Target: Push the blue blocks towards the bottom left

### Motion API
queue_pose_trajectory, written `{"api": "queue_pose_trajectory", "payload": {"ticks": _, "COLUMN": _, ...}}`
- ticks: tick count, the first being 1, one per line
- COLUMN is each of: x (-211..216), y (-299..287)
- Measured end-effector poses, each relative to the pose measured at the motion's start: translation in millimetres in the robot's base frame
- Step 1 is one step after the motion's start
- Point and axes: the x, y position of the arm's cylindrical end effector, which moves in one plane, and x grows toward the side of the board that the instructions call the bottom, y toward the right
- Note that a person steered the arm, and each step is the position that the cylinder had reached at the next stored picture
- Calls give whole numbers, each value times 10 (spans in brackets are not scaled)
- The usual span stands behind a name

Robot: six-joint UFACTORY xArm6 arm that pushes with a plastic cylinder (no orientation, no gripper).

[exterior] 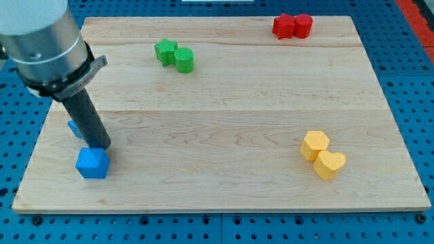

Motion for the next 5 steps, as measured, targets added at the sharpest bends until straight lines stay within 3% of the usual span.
{"api": "queue_pose_trajectory", "payload": {"ticks": 2, "x": 114, "y": 600}}
{"api": "queue_pose_trajectory", "payload": {"ticks": 3, "x": 457, "y": 660}}
{"api": "queue_pose_trajectory", "payload": {"ticks": 5, "x": 442, "y": -114}}
